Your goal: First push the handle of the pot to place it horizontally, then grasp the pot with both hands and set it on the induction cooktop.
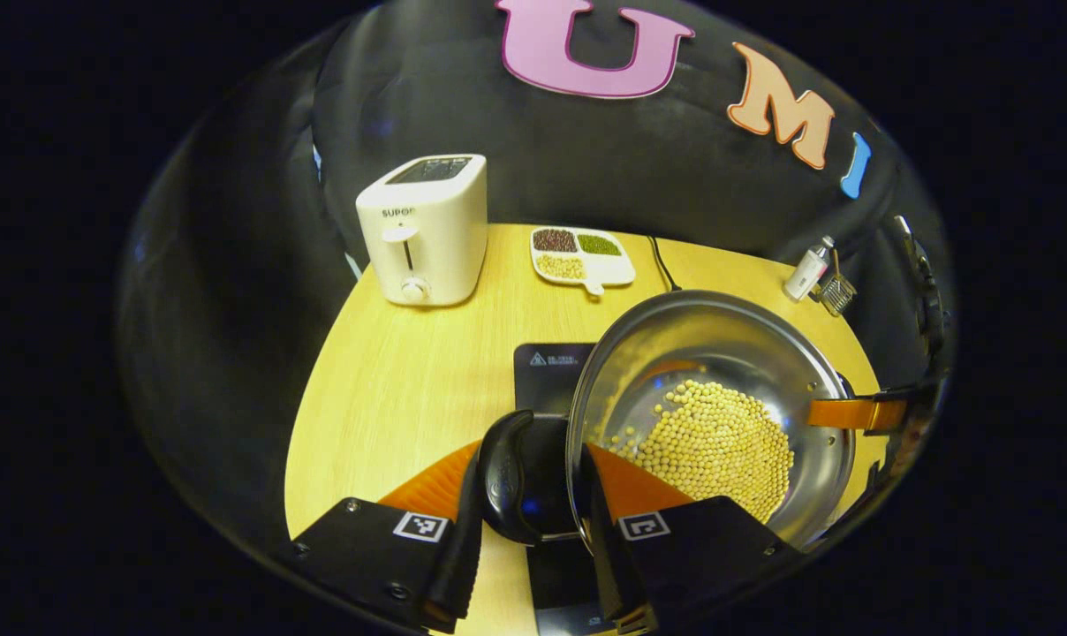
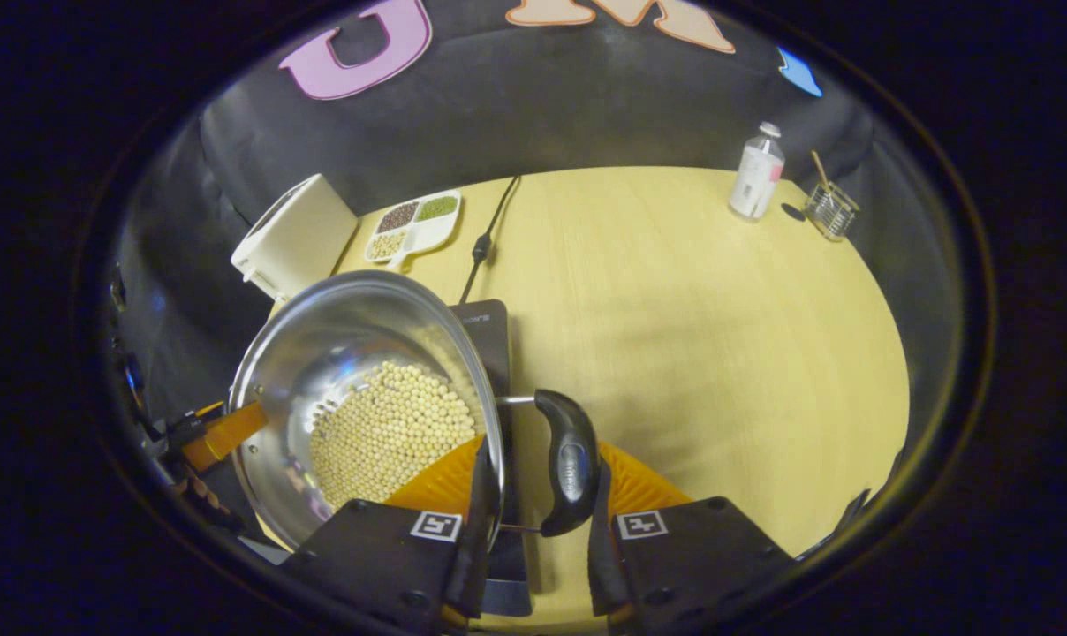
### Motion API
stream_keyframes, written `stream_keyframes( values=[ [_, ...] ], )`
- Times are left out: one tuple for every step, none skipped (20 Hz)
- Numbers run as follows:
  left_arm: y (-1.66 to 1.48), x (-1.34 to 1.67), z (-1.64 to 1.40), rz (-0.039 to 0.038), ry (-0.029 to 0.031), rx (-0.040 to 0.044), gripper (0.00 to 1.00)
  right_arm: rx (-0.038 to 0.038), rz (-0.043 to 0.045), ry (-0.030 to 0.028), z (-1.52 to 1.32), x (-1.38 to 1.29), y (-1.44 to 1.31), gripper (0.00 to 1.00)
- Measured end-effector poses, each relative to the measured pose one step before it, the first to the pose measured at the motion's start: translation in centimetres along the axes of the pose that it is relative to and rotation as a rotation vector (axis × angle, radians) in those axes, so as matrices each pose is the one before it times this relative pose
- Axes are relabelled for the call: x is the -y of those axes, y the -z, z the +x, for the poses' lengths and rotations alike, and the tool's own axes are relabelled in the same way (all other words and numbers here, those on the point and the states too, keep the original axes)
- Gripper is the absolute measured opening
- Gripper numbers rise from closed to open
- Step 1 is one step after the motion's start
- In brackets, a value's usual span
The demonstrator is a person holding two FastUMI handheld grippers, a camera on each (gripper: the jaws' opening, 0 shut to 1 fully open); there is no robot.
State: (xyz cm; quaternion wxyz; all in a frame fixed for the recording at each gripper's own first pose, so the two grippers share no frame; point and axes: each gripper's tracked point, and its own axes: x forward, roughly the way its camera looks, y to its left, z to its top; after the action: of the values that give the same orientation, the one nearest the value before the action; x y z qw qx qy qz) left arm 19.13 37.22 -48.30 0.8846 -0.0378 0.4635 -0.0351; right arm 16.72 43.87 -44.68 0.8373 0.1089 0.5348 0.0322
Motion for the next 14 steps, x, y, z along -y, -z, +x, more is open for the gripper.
stream_keyframes(
  values=[
    [-0.304,-0.049,-0.062,-0.00173,0.00479,0.01341,0.55,0.00547,-0.01232,0.00656,0.053,-0.095,-0.008,0.48],
    [-0.121,-0.002,0.253,-0.00212,0.00833,0.0129,0.56,0.01025,-0.01437,0.00823,-0.039,0.037,0.025,0.49],
    [0.069,0.037,0.089,-0.00011,0.0097,0.00262,0.57,0.00806,-0.00958,0.00847,-0.069,0.019,0.012,0.49],
    [-0.095,-0.002,0.144,0.001,0.01123,0.01014,0.57,0.00349,-0.00383,0.00782,0.031,0.016,0.072,0.49],
    [-0.045,0.019,0.114,0.00139,0.01116,0.00426,0.56,0.00057,0.00104,0.00409,-0.185,-0.027,0.135,0.49],
    [0.047,-0.003,0.011,-0.00349,0.00906,0.00925,0.58,0.00034,0.00033,0.00175,0.035,-0.001,0.089,0.5],
    [-0.154,-0.07,0.037,-0.01053,0.00362,0.0094,0.57,-0.00293,0.00338,-0.00276,-0.108,-0.034,-0.131,0.5],
    [-0.06,-0.034,0.199,-0.01571,-0.00071,0.0147,0.58,-0.00117,0.00644,-0.00146,0.052,-0.02,0.062,0.46],
    [0.158,-0.049,0.159,-0.02253,-0.00687,-0.00919,0.58,-0.00169,0.00705,-0.00659,-0.233,-0.042,-0.044,0.46],
    [0.881,-0.066,-0.058,-0.00578,-0.01585,-0.03274,0.61,-0.00157,0.01256,-0.00603,0.078,-0.034,-0.095,0.49],
    [0.029,-0.08,-0.468,0.00524,-0.02304,-0.00435,0.63,-0.00426,0.00945,-0.01144,-0.067,0.062,0.136,0.51],
    [-0.643,0.23,-0.109,0.0102,-0.01321,0.01884,0.65,0.01561,0.01461,-0.02325,-0.581,-0.241,-0.429,0.55],
    [-1.051,-0.08,-0.514,0.01895,-0.02535,0.03295,0.65,0.02465,0.011,-0.01792,-0.165,-0.044,-0.596,0.57],
    [-0.872,-0.328,-0.342,0.02485,-0.02623,0.03703,0.66,0.01557,0.00755,-0.01483,-0.475,-0.033,-0.57,0.65]
  ],
)
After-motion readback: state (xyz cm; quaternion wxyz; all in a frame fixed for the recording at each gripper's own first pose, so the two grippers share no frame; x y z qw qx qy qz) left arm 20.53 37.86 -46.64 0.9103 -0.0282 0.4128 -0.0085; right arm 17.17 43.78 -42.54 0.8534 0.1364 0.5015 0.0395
